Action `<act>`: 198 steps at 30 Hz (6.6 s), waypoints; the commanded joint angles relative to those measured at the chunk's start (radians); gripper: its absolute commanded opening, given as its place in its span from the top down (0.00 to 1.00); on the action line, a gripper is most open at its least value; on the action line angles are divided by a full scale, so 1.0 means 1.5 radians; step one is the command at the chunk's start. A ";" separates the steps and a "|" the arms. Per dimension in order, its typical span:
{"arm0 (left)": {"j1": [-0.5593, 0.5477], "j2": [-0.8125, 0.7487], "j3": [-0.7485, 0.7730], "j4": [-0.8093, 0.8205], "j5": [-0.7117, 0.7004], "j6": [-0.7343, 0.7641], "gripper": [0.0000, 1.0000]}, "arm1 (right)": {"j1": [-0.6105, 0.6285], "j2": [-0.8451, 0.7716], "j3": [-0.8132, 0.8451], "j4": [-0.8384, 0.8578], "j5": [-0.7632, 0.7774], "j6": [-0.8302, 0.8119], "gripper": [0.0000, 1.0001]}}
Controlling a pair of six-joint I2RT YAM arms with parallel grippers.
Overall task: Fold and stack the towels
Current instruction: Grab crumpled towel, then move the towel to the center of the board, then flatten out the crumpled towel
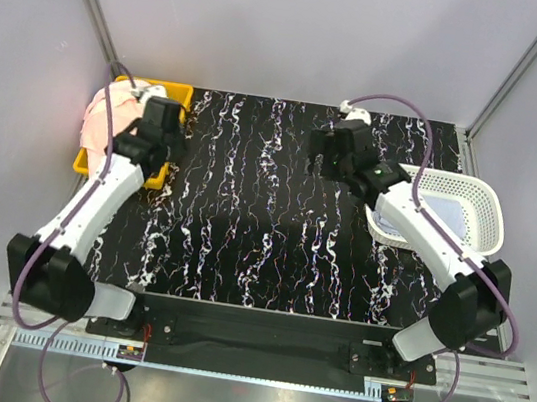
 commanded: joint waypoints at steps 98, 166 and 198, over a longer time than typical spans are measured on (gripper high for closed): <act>0.072 0.194 -0.081 0.154 0.088 -0.250 0.63 | 0.218 0.445 0.258 0.061 -0.081 0.008 0.63; 0.046 0.356 -0.070 0.163 0.086 -0.208 1.00 | 0.297 0.470 0.235 0.114 0.028 0.049 0.52; 0.050 0.370 -0.049 0.146 0.125 -0.168 1.00 | 0.323 0.427 0.132 0.279 0.073 0.047 0.60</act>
